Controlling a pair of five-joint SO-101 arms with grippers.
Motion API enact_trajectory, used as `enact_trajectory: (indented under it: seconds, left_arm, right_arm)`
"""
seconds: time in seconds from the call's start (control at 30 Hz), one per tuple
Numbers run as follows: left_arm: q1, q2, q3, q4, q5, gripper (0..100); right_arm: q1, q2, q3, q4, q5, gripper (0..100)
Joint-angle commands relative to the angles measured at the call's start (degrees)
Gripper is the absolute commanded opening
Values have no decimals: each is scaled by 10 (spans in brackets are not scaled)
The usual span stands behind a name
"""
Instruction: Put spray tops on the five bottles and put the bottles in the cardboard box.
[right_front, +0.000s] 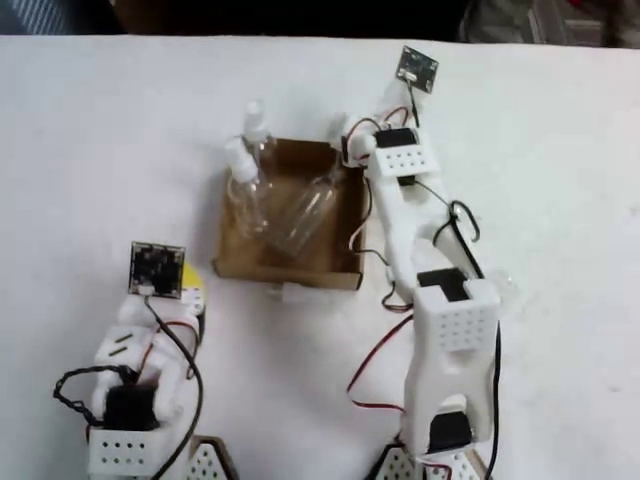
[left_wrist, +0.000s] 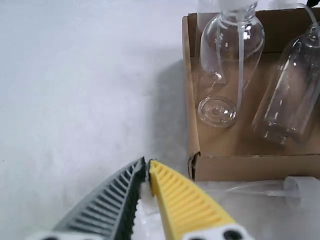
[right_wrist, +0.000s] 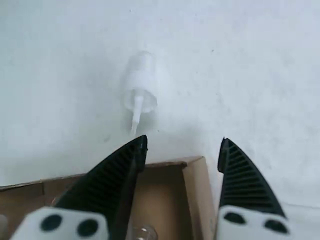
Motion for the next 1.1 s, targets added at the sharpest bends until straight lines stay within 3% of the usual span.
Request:
enact_trajectory:
  seconds: [0.0, 0.3, 0.5, 0.6, 0.77, 1.07]
  left_arm:
    - [-4, -8, -1, 2, -6, 24]
    - [-4, -8, -1, 2, -7, 24]
    - [-4, -8, -1, 2, -7, 24]
    - [-4, -8, -1, 2, -7, 24]
    - [-4, -8, -1, 2, -7, 24]
    - [-4, -8, -1, 2, -7, 24]
  right_arm:
    - [9, -55, -24, 14, 6, 192]
    - [36, -157, -23, 166, 10, 190]
    - [0, -184, -23, 246, 44, 156]
    - [-19, -190, -23, 249, 94, 14]
    - [-39, -181, -22, 249, 99, 121]
    - [-52, -95, -26, 180, 100, 129]
